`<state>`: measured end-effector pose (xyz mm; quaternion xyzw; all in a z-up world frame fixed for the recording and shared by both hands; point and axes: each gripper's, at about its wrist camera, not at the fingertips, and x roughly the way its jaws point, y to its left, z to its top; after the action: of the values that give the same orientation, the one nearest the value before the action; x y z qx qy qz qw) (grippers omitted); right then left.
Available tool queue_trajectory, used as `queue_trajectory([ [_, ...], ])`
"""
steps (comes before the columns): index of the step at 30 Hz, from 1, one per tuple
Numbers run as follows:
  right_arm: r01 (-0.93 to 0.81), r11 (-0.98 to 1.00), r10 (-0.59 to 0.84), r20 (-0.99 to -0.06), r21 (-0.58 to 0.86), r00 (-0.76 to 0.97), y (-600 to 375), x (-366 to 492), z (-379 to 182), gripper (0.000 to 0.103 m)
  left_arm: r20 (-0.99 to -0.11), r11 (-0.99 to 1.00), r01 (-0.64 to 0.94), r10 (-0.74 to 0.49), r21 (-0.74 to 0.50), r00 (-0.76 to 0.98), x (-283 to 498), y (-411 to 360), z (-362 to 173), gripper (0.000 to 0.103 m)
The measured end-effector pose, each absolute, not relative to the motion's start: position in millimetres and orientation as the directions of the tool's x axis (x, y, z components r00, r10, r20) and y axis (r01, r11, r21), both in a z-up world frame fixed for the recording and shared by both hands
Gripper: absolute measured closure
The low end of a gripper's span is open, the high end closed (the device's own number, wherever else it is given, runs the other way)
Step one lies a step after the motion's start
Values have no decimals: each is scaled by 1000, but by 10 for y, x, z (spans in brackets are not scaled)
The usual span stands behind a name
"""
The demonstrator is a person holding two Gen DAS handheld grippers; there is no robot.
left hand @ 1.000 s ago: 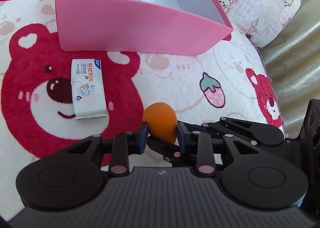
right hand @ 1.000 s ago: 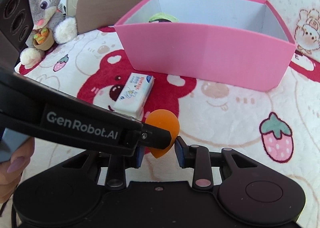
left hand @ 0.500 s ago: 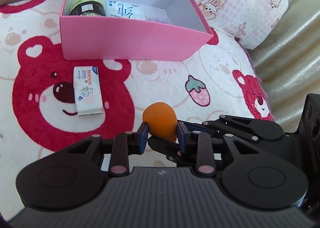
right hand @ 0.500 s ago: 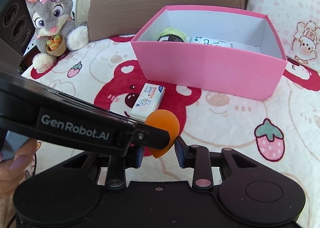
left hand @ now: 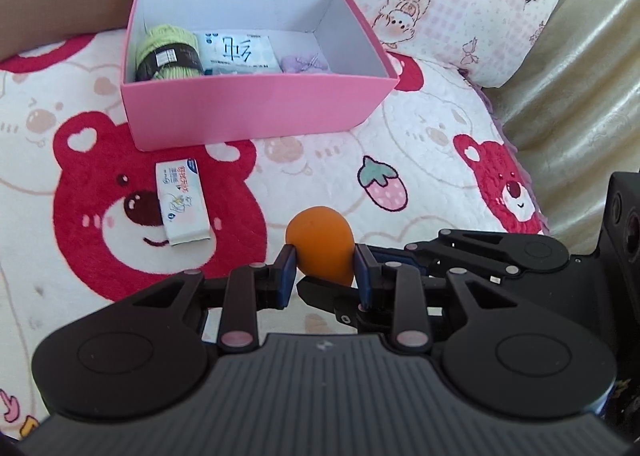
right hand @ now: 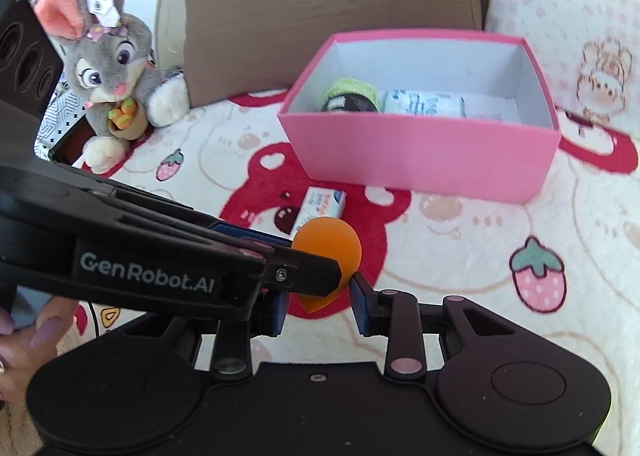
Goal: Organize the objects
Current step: 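Lift the orange sponge with the left gripper over the pink box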
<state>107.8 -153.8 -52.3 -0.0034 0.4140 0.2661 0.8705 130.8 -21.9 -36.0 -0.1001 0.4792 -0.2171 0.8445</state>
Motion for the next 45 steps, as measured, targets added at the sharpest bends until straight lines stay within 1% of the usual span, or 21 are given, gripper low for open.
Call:
queue_trajectory([
  [13,-508,842,492,-649,184,581,-1533,960,70,65,-725,884,318,-464,-343,509,1188,-158,283,73],
  [22,-488,851,491,-618,192,614,-1595,1135,263,65,-701,883,315,-467,-347,538,1382,-185,529,73],
  [28,-477,861,482,-588,180,649,-1629,1335,412,65,-667,881,335,-473,-335,576,1586,-221,712,73],
  [34,-456,876,455,-577,154,678,-1640,1584,544,65,-645,876,344,-482,-339,593,1856,-252,813,73],
  [40,-445,879,456,-580,172,675,-1670,1877,573,65,-638,883,340,-469,-323,611,2090,-286,857,74],
  [42,-450,871,475,-580,199,662,-1698,1966,580,66,-636,884,340,-466,-320,615,2162,-276,859,74],
  [45,-452,870,474,-586,195,658,-1704,2086,571,67,-633,880,329,-476,-343,610,2295,-250,824,74],
])
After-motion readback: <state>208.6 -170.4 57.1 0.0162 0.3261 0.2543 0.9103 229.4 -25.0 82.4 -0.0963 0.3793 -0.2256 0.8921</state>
